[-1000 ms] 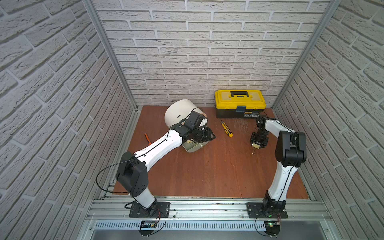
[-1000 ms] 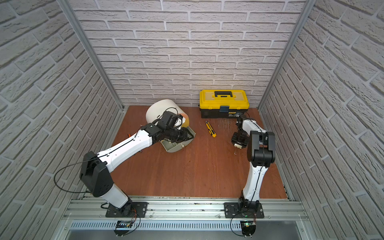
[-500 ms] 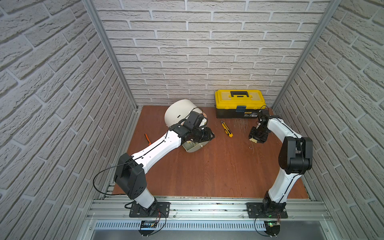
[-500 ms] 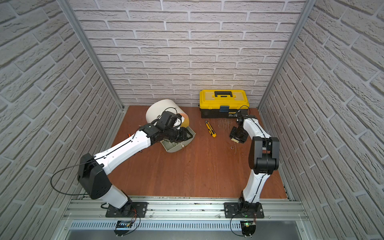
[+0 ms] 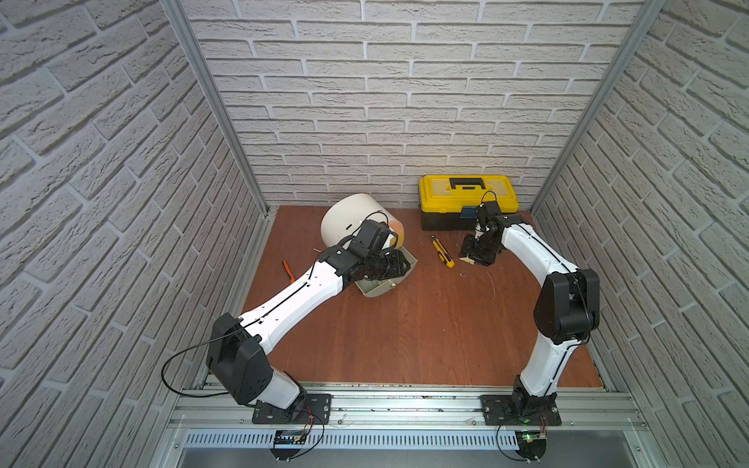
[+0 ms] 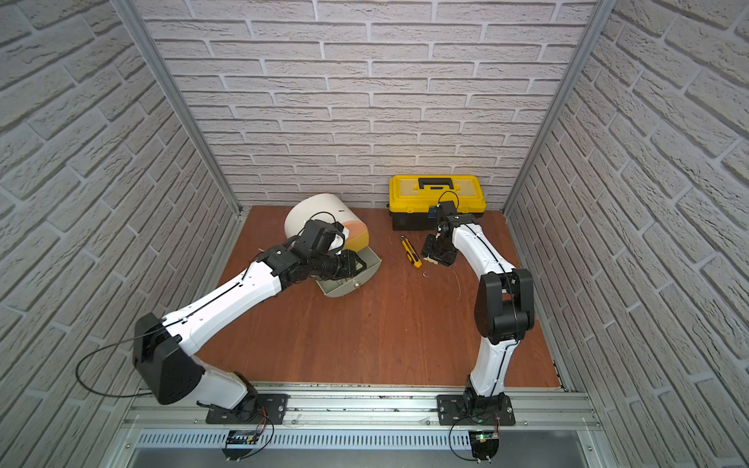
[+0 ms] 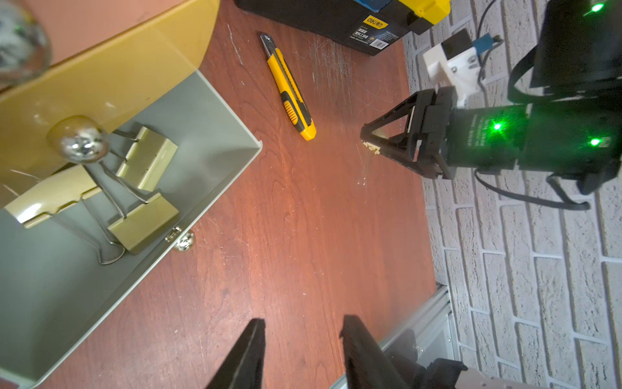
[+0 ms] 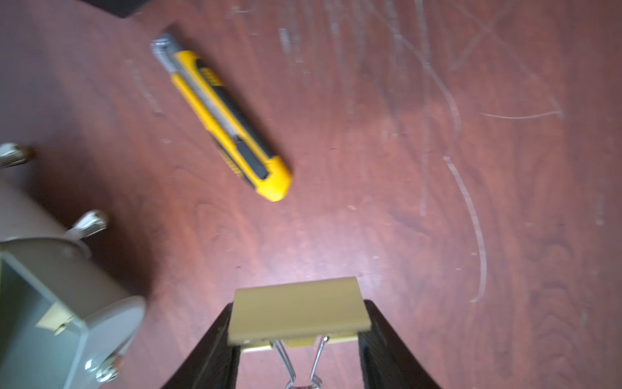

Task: Put the binder clips in the drawer according to color
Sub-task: Pick up the binder clip at the center of the board, then place the binder clip in the drawer.

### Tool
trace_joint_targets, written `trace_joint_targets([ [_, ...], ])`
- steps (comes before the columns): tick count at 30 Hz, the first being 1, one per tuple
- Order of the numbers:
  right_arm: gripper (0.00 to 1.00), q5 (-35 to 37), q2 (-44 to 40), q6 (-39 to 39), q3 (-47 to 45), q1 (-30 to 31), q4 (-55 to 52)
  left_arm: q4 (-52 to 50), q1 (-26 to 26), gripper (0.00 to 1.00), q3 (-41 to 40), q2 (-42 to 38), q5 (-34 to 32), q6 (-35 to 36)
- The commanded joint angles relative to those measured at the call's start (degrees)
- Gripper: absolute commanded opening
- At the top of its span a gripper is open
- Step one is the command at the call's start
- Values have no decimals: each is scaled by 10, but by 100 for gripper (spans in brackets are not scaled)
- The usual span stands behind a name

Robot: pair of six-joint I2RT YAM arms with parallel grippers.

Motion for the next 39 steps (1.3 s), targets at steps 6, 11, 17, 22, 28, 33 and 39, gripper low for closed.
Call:
trace_joint_targets([
  [6, 42, -34, -19, 59, 64, 67, 15, -14, 33, 43, -50, -71, -28, -5],
  [11, 41, -52, -6, 98, 96, 102, 32, -28, 53, 43, -73, -109, -36, -6],
  [17, 41, -75, 12, 148, 117, 138, 66, -40, 68, 43, -96, -145, -43, -8],
  [22, 41, -83, 35, 172, 141, 166, 78, -47, 78, 43, -112, -168, -46, -12],
  [28, 41, -91, 68, 205, 160, 191, 101, -55, 87, 43, -123, -185, -48, -14],
  [33, 41, -90, 83, 218, 167, 202, 110, -61, 90, 44, -128, -195, -48, -14],
  [39, 45, -90, 85, 221, 159, 206, 116, -68, 95, 44, -135, -208, -48, -14],
])
